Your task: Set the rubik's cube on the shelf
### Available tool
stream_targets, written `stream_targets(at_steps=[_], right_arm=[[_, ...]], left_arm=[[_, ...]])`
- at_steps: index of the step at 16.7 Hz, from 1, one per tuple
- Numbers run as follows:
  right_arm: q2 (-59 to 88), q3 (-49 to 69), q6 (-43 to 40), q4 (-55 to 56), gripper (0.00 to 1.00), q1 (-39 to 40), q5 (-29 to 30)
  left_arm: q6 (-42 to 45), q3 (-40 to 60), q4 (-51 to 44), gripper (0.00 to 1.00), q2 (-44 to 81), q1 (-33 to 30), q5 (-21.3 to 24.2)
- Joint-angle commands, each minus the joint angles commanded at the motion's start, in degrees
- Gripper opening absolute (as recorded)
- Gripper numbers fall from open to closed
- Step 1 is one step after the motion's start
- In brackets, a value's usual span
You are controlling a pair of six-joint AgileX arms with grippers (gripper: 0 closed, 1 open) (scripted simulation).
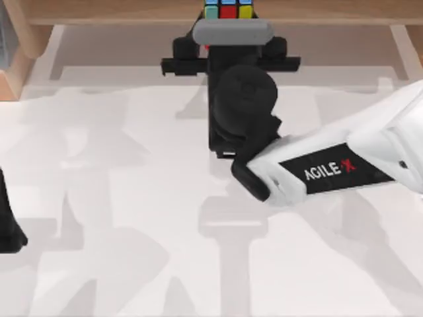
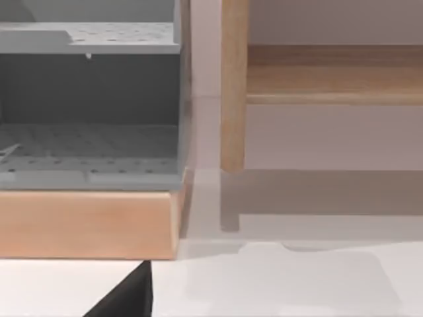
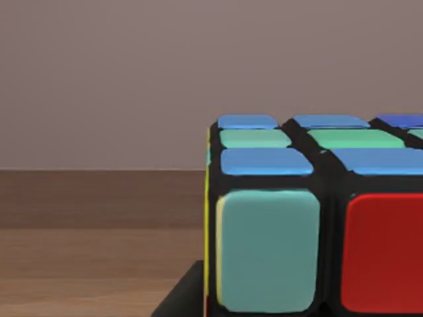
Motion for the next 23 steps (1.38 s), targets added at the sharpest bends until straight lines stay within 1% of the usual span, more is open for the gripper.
stream_targets(at_steps=[3, 11, 17, 23], right_arm=[[1.28, 4.92, 0.43, -3.02, 0.0, -1.4, -1.68], [10.66, 24.0, 1.6, -13.85, 0.0, -7.28, -6.65], [12.09, 25.77, 1.68, -14.74, 0.0, -7.75, -7.02], [12.09, 25.77, 1.68, -14.74, 0.45, -7.75, -7.02]], left_arm=[[0.0, 0.0, 0.0, 1.0, 0.0, 0.0, 0.0], [0.0, 0.0, 0.0, 1.0, 0.0, 0.0, 0.0], [0.0, 0.0, 0.0, 1.0, 0.0, 0.0, 0.0], [0.0, 0.0, 0.0, 1.0, 0.0, 0.0, 0.0]])
